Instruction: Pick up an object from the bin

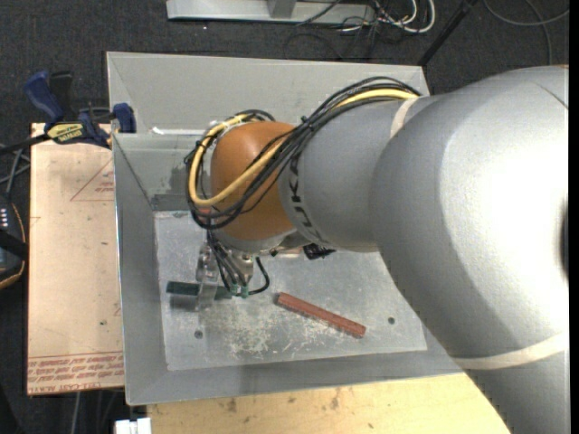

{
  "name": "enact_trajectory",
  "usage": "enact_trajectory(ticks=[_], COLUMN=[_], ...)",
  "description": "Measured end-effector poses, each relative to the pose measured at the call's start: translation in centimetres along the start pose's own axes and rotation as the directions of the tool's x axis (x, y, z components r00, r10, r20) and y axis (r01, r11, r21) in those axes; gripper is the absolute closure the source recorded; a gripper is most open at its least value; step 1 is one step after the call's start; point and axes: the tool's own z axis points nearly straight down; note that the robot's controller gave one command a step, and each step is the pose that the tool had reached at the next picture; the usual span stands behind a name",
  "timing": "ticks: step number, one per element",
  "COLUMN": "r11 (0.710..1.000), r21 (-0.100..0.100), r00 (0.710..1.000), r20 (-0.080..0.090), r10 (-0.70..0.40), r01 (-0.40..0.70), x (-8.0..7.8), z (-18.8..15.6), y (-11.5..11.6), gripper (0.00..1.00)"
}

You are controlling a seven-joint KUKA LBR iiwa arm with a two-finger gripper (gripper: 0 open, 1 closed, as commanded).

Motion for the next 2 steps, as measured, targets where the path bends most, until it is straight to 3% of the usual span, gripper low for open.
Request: enact_trajectory(ticks=[2], r11=[1.0], r21=[0.005], r00=[1.0], r20=[-0.009], r10=[0.0], r01=[0.0], x=[0.2], z=[-2.7], y=[-0.1], gripper=[1.0])
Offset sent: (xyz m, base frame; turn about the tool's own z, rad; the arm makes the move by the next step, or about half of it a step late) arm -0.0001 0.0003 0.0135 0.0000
